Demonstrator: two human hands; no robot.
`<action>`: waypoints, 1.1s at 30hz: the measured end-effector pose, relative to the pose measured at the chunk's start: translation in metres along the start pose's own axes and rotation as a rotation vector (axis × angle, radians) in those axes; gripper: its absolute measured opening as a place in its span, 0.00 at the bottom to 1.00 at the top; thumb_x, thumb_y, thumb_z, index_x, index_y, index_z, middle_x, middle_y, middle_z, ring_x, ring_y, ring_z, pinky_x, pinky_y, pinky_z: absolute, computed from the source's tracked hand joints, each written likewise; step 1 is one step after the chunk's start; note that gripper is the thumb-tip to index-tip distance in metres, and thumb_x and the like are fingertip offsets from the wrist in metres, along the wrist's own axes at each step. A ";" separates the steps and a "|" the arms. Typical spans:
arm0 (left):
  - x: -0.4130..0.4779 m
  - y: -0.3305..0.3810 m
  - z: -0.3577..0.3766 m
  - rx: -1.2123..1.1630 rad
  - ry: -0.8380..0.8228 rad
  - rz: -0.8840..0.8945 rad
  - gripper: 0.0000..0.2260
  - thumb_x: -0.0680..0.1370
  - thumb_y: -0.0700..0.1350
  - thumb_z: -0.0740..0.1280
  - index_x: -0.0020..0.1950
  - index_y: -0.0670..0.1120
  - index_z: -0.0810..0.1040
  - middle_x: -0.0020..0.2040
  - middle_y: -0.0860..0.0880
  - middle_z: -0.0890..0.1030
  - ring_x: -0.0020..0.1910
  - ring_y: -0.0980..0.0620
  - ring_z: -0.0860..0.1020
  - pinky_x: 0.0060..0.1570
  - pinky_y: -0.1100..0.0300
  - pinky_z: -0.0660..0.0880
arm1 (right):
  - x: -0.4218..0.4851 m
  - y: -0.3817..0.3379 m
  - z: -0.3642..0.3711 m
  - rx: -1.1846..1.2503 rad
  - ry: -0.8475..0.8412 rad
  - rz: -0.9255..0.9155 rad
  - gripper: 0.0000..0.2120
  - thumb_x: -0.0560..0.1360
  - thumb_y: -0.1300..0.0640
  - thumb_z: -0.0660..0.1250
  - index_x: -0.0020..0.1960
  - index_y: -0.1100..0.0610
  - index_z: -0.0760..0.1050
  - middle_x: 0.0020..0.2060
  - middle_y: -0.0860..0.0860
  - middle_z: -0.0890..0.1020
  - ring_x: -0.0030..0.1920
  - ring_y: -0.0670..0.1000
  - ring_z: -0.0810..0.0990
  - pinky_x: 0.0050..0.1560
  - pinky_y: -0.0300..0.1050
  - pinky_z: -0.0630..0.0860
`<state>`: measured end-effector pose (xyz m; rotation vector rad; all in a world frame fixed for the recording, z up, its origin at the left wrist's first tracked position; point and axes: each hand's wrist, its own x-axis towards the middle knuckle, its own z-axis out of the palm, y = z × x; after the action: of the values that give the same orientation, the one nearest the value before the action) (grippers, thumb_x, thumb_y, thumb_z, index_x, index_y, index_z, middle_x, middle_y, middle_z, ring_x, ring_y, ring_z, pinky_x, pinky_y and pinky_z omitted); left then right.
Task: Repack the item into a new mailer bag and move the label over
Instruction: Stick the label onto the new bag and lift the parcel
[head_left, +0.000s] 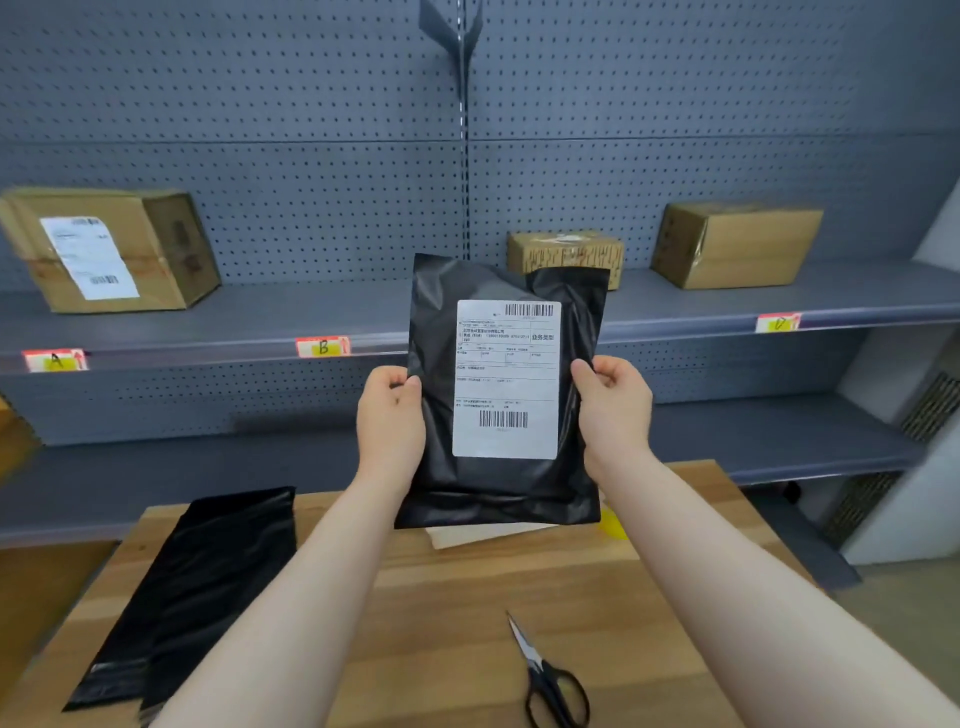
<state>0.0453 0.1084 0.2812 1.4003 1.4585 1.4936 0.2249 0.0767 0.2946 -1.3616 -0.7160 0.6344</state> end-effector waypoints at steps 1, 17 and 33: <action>-0.005 0.003 0.010 -0.003 0.009 0.002 0.04 0.79 0.43 0.59 0.47 0.45 0.71 0.34 0.53 0.72 0.33 0.56 0.67 0.34 0.62 0.65 | 0.007 0.001 -0.009 -0.001 -0.003 -0.005 0.05 0.76 0.56 0.66 0.51 0.54 0.73 0.47 0.52 0.78 0.48 0.50 0.76 0.49 0.42 0.70; -0.122 0.046 0.258 -0.019 0.162 -0.068 0.04 0.79 0.42 0.60 0.44 0.44 0.71 0.30 0.53 0.68 0.29 0.54 0.65 0.33 0.60 0.64 | 0.155 0.020 -0.236 -0.031 -0.113 -0.004 0.05 0.75 0.58 0.67 0.51 0.55 0.73 0.41 0.47 0.76 0.44 0.46 0.75 0.47 0.38 0.70; -0.240 0.011 0.481 0.076 -0.184 -0.232 0.08 0.78 0.41 0.61 0.39 0.48 0.70 0.34 0.53 0.73 0.34 0.56 0.69 0.34 0.63 0.66 | 0.241 0.111 -0.464 -0.198 0.159 0.178 0.03 0.75 0.57 0.67 0.47 0.53 0.73 0.40 0.47 0.77 0.40 0.43 0.74 0.39 0.35 0.70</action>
<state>0.5592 0.0248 0.1474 1.3236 1.5164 1.1466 0.7364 -0.0220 0.1745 -1.6526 -0.5440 0.5989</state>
